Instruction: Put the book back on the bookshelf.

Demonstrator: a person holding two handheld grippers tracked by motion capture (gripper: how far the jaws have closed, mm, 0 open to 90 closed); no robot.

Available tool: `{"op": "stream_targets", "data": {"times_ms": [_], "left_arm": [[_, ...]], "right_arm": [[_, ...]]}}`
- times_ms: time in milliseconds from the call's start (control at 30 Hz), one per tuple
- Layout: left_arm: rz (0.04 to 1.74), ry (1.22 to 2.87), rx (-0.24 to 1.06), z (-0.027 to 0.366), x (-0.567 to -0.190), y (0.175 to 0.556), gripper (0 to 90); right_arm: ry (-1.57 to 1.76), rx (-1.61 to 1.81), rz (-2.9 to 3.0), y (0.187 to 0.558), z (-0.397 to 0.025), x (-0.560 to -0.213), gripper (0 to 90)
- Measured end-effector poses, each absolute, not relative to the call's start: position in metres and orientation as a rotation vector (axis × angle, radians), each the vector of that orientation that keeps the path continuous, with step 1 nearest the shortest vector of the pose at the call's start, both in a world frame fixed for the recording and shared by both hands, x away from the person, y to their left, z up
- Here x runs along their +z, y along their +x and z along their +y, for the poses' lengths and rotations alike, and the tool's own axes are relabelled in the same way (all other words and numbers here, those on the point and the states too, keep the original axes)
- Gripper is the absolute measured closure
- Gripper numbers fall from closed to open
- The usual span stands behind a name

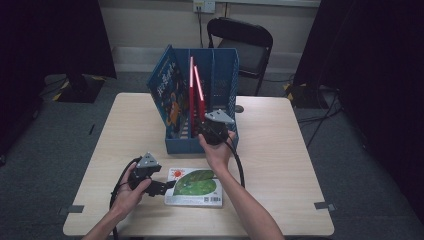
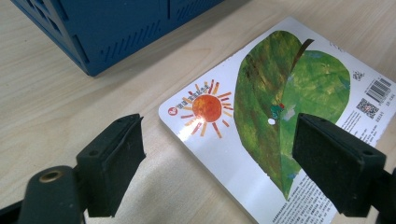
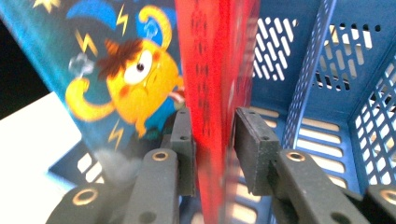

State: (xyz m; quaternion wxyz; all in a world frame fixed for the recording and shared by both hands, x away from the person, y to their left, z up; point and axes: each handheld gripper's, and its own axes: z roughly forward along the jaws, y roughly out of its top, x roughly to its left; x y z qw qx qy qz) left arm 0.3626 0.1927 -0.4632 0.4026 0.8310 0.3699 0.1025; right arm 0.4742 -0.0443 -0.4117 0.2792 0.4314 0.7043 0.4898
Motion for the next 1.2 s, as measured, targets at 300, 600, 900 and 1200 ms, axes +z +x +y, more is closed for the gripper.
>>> {"op": "stream_targets", "data": {"times_ms": [300,600,900,1200], "left_arm": [[0.928,2.112,0.254,0.192,-0.464,0.363,16.4],[0.930,2.109,0.253,0.192,-0.464,0.363,16.5],[0.931,2.111,0.249,0.192,-0.465,0.363,16.5],[0.931,2.118,0.252,0.192,-0.465,0.364,16.5]], "right_arm": [[1.148,1.307,1.940,0.478,-0.041,-0.414,71.0],[1.155,1.320,1.957,0.494,-0.035,-0.412,70.5],[1.115,1.289,1.993,0.502,-0.030,-0.411,68.8],[1.105,1.308,2.034,0.494,-0.036,-0.420,71.5]]}}
